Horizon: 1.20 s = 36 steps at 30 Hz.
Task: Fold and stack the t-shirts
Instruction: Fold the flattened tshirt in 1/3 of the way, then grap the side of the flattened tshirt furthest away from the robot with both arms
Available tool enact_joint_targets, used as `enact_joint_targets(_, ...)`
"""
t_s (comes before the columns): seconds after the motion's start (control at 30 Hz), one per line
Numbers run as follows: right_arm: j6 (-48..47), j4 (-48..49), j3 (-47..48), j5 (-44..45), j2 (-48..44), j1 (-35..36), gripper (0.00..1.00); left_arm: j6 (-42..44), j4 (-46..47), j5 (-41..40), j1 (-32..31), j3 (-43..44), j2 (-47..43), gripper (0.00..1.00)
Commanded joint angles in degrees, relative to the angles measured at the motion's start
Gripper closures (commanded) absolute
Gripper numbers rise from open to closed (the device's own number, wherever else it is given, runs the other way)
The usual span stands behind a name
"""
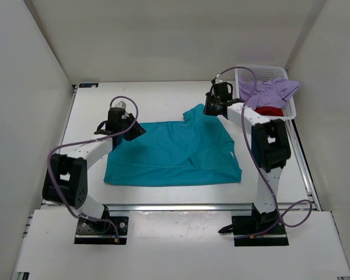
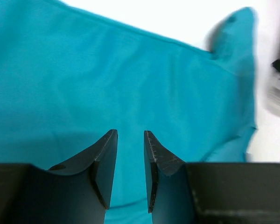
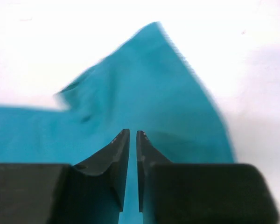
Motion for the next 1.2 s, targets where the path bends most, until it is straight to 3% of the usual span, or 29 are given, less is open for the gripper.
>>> enact_joint_targets(0.0,-2.3,-3.5,11.2,-2.9,9.6,-3.7,0.88,1.8,-0.6,2.1,3.4,2.4,3.0,0.6)
enact_joint_targets(0.2,-3.8,-13.9,34.9,-5.3,26.1,-4.9,0.78,2.5,-1.9,2.2,6.6,7.0,10.0,0.62)
enact_joint_targets(0.37,-4.1,-17.8,45.5,-5.6,33.7,-4.7,0.66,2.5,-2.1,2.0,7.6,8.6,12.0,0.61)
enact_joint_targets(0.63,-2.7,-33.9,74.1,-8.2,49.0,-5.8,0.68,3.7,-5.6,-0.2,10.7,13.7,15.7,0.62)
enact_joint_targets(1.03,-3.8,-36.6,72.4,-4.8,46.6,-3.6,0.68,7.5,-12.2,-4.3,16.3,21.8,19.0,0.55)
enact_joint_targets(1.17,-3.5,-36.3,72.2,-5.7,46.4,-4.1,0.81,7.9,-12.6,-5.4,17.4,23.8,21.7,0.53)
